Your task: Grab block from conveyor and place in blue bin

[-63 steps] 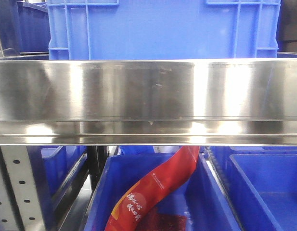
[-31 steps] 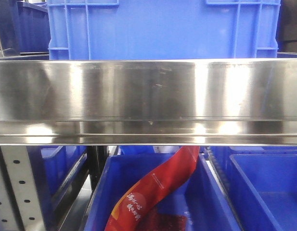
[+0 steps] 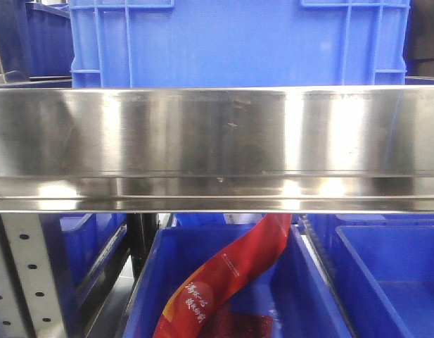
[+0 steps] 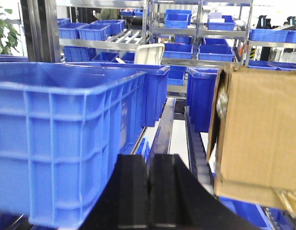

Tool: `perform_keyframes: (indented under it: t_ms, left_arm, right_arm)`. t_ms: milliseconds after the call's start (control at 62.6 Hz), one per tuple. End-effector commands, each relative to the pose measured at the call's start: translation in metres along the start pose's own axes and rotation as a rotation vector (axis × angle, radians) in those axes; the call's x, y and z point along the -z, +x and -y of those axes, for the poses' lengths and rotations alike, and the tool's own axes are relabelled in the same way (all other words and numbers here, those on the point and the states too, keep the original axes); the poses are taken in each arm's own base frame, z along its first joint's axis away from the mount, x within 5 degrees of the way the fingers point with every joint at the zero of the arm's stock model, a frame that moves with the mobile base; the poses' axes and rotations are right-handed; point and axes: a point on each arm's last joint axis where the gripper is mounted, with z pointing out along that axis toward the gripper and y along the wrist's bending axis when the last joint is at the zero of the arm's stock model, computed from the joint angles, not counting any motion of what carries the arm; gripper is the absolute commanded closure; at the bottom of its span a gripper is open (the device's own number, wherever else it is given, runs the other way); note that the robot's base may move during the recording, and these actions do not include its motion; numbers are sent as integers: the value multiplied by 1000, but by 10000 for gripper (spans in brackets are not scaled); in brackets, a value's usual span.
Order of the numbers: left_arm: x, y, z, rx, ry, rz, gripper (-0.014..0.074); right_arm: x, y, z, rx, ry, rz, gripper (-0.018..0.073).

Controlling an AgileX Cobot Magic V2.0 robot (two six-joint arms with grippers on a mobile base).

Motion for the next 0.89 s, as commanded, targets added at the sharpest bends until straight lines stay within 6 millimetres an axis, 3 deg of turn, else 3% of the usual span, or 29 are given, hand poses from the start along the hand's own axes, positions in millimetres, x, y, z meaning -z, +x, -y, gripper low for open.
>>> perform_keyframes:
  t_ms: [0,463,879]
  left_arm:
    - [1,-2,0,5,-5,20,707]
    - [1,-2,0,5,-5,20,707]
    - [1,-2,0,5,-5,20,707]
  right_arm:
    - [10,10,1,9,20,46,727]
    - [28,83,8,-34,126,116,727]
    - [29,92,7,-17,120,65,727]
